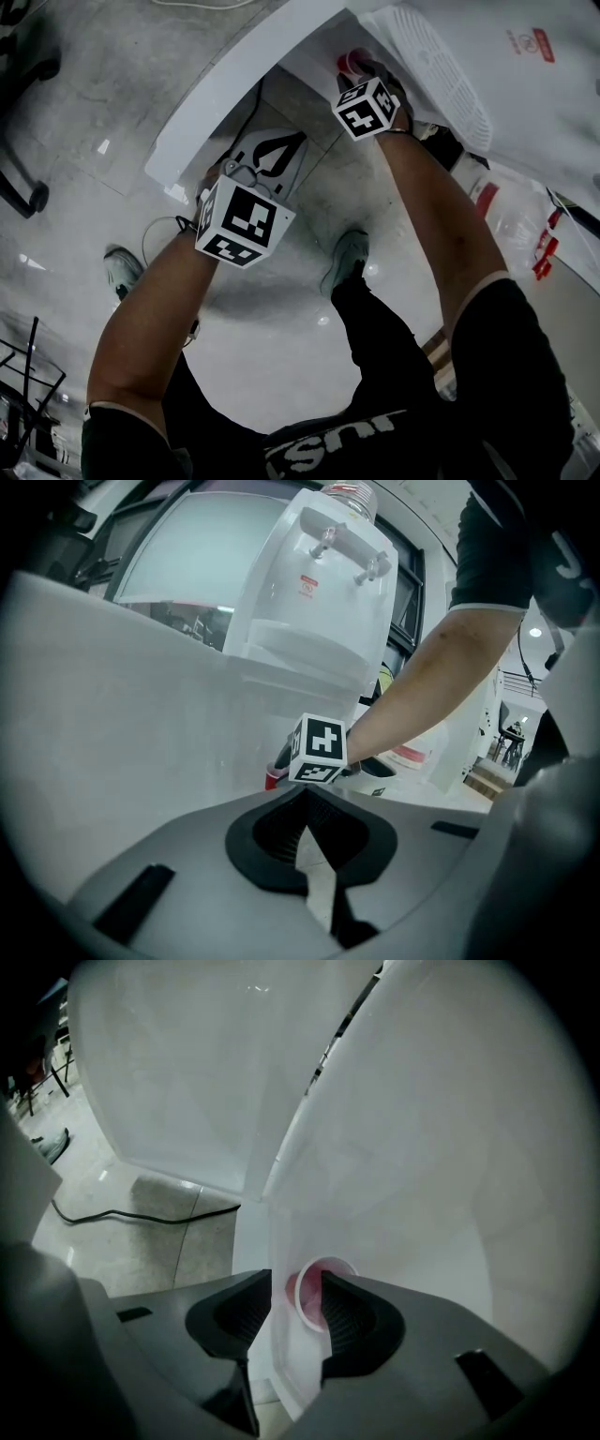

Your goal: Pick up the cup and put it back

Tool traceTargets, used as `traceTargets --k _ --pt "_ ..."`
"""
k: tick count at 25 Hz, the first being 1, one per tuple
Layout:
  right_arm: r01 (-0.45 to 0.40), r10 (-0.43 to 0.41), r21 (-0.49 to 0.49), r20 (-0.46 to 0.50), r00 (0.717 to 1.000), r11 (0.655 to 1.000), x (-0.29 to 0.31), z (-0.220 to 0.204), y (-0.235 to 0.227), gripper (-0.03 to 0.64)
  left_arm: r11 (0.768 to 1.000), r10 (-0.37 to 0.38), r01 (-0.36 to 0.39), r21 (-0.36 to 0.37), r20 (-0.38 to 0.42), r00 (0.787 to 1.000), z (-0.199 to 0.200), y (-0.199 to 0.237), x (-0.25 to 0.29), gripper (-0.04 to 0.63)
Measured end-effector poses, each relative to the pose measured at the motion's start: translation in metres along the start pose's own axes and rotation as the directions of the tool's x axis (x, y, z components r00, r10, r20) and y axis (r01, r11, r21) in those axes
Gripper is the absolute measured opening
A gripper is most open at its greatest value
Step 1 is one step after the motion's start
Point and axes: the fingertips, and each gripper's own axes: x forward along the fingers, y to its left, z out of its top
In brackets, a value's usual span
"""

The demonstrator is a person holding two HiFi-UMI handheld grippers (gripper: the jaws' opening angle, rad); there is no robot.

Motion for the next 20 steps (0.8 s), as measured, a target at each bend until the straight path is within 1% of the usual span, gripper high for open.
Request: traceTargets --k 3,7,11,16,20 --pt "0.000 0.000 0.008 0.016 1.000 1.000 -0.017 0.004 0.006 0.175 1.000 0.000 0.000 0.004 0.003 1.000 0.007 -0.004 -0.009 0.008" --pt "-0.024 0.023 0.055 0.035 0.999 0.998 -0.051 0.006 0.019 0.175 1.000 -0.004 0.004 0.011 0.003 1.000 0.023 -0.015 -0.025 0.008" --pt "-0.054 0.046 0.106 0.076 0.996 0.993 -0.092 0.014 0.030 0.172 1.000 0.003 -0.004 0.027 0.015 1.000 0.048 -0.021 -0.042 0.008" --pt "-0.104 0.088 0.210 0.085 0.993 0.972 -0.165 0.000 0.048 0.147 0.999 0.014 -0.014 0.029 0.009 1.000 0.086 -0.041 -0.080 0.008" --pt "-0.154 0.130 0.278 0.104 0.986 0.948 -0.243 -0.010 0.059 0.118 0.999 0.033 -0.033 -0.001 0.012 0.999 0.133 -0.057 -0.123 0.008"
